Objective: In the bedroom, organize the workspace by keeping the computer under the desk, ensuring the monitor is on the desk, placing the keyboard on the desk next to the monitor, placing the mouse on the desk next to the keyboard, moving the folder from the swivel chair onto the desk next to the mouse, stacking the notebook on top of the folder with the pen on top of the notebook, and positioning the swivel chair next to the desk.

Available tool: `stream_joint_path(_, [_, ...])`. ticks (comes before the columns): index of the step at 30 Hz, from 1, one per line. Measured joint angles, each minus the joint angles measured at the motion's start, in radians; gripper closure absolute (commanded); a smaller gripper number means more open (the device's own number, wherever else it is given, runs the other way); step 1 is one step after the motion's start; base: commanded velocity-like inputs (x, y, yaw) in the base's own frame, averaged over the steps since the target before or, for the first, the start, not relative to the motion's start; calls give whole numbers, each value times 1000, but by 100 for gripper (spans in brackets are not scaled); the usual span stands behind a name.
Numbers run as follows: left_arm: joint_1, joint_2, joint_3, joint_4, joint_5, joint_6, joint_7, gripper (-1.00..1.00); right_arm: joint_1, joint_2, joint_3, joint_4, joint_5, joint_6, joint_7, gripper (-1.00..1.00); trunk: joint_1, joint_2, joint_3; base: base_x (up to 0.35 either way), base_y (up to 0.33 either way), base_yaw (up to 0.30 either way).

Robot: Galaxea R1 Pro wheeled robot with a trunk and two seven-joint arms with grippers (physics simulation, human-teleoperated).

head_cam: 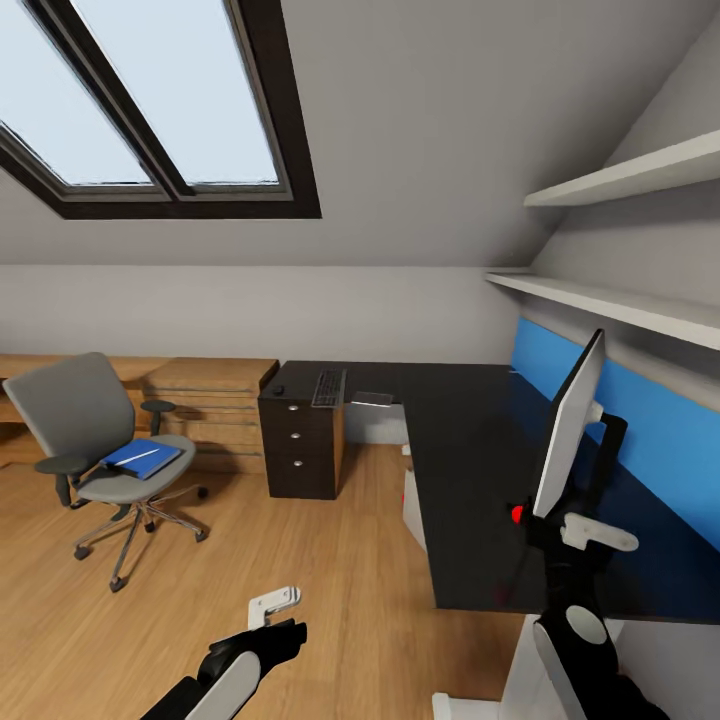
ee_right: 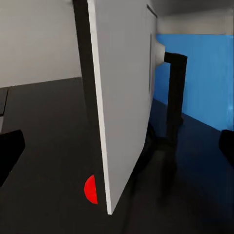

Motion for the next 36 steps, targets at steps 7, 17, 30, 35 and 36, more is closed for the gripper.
stream_joint_path(7, [0, -1, 0, 1, 0, 0, -1, -100, 0, 12, 26, 40, 81, -105, -148, -100, 0, 0, 0, 0, 0, 0])
stream_joint_path(17, [0, -1, -1, 1, 0, 0, 0, -100, 0, 14, 33, 68, 96, -132, -186, -100, 0, 0, 0, 77, 55, 0])
stream_joint_path(30, [0, -1, -3, 1, 0, -1, 0, -100, 0, 12, 29, 72, 97, -134, -186, -100, 0, 0, 0, 163, 93, 0])
stream_joint_path(35, [0, -2, -15, 2, 1, -1, -1, -100, 0, 11, 28, 72, 97, -134, -186, -100, 0, 0, 0, 135, 51, 0])
stream_joint_path(36, [0, -2, -17, 2, 1, -1, -1, -100, 0, 11, 28, 72, 97, -134, -186, -100, 0, 0, 0, 46, 18, 0])
